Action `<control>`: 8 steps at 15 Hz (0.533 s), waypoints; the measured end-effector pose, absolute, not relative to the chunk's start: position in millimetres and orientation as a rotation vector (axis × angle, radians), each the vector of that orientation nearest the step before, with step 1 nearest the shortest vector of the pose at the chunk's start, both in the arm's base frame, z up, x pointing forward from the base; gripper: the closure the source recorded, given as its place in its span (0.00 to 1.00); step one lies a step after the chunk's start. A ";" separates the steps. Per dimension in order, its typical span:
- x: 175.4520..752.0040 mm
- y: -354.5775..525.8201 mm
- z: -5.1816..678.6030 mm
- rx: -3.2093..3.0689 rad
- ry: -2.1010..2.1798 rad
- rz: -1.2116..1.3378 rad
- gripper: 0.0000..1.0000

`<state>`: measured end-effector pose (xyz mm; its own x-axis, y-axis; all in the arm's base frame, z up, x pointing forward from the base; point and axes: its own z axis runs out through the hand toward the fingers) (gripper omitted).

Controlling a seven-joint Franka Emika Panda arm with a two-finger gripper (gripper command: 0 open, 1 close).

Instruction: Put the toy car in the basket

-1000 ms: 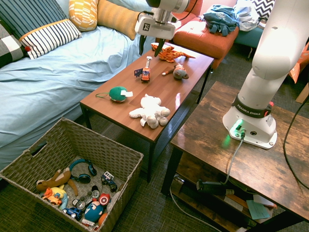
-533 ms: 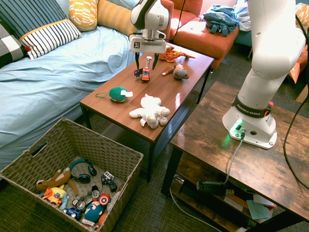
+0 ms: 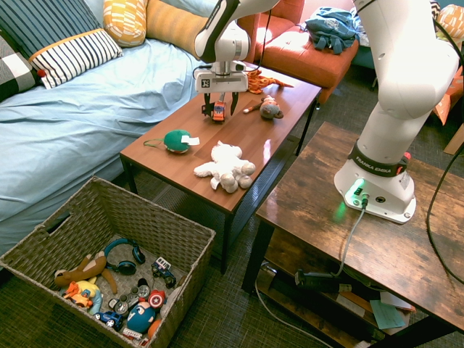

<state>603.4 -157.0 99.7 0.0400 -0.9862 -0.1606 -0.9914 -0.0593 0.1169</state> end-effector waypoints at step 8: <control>605.2 -158.5 101.5 -2.252 2.137 0.278 1.00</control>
